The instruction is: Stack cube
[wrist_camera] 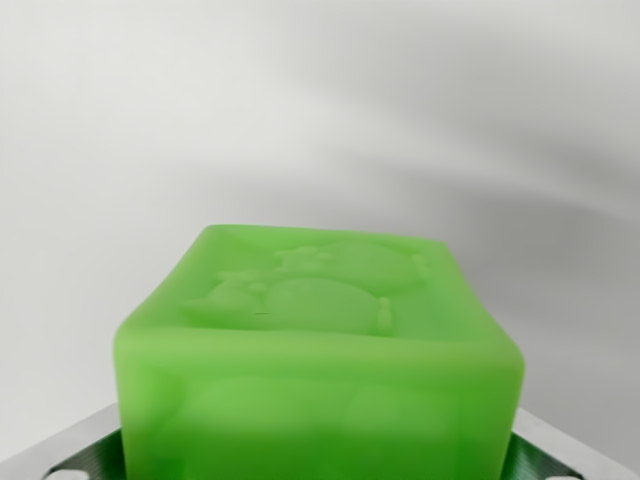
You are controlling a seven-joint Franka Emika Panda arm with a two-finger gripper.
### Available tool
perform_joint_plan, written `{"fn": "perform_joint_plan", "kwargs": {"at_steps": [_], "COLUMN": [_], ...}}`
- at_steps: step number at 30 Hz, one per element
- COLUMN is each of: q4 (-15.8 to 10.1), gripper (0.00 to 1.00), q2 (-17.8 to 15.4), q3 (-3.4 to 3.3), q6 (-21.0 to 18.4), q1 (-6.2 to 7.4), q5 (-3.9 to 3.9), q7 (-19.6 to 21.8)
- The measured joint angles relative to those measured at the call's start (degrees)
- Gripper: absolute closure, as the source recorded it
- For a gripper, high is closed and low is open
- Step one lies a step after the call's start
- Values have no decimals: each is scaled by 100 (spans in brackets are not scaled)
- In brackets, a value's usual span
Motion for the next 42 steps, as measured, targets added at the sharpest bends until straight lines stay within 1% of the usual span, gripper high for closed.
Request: {"fn": "perform_joint_plan", "kwargs": {"at_steps": [42], "q4": [1544], "gripper": [100], "q2": [874], "q3": [41], "q6": [-666], "q1": [318], "q5": [-51], "q7": [-122]}}
